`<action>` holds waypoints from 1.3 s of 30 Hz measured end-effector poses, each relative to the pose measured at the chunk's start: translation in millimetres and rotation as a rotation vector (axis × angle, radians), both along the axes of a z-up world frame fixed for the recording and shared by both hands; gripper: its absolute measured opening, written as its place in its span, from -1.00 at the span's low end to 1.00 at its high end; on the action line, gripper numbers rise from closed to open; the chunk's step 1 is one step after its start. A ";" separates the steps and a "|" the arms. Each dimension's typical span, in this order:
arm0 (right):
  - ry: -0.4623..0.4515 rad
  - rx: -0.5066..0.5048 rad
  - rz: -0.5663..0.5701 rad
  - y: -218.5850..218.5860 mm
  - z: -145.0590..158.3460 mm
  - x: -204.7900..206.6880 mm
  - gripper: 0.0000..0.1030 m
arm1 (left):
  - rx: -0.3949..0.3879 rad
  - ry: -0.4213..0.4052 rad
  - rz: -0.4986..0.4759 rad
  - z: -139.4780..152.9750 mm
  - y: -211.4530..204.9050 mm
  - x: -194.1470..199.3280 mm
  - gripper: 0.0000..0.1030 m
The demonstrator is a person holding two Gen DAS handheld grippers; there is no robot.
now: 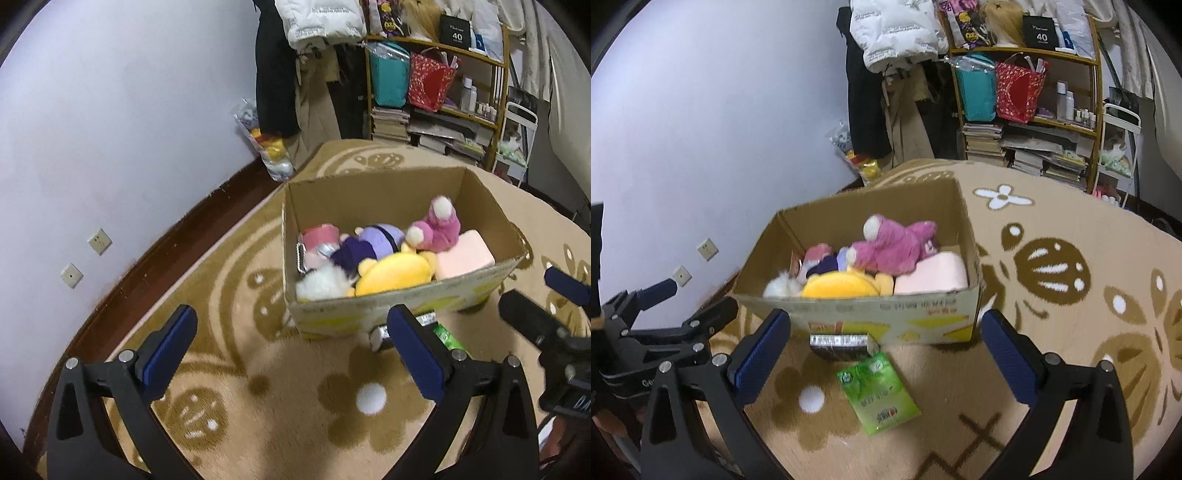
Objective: Organize soft objects
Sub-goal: 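Grasp the black box with the left tool while the right tool grasps the green tissue pack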
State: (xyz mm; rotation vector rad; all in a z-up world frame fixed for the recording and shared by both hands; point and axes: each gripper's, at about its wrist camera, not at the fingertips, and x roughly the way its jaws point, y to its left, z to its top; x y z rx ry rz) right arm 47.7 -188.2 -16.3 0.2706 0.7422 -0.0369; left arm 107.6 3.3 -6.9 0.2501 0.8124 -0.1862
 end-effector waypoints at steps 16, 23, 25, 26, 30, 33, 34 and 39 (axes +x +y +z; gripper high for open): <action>0.151 0.037 0.012 9.9 -64.0 0.5 1.00 | -0.044 0.174 -0.027 -34.7 -6.7 14.2 0.97; 0.197 0.034 0.016 12.7 -82.1 4.2 1.00 | -0.059 0.229 -0.027 -49.7 -11.4 19.0 0.97; 0.210 0.029 0.018 13.1 -86.9 5.9 1.00 | -0.054 0.238 -0.034 -54.1 -14.6 20.4 0.97; 0.218 0.027 0.019 13.5 -89.5 6.6 1.00 | -0.053 0.240 -0.039 -55.3 -15.6 21.4 0.97; 0.227 0.015 0.024 16.8 -97.0 7.8 1.00 | -0.052 0.247 -0.065 -61.7 -22.1 23.9 0.97; 0.234 0.016 0.033 18.3 -100.5 9.1 1.00 | -0.053 0.253 -0.082 -66.3 -28.2 26.3 0.97; 0.236 0.015 0.034 18.7 -101.2 9.4 1.00 | -0.053 0.258 -0.089 -68.3 -30.4 27.1 0.97; 0.246 0.014 0.038 21.2 -107.2 11.9 0.89 | -0.040 0.270 -0.125 -76.9 -43.4 28.9 0.97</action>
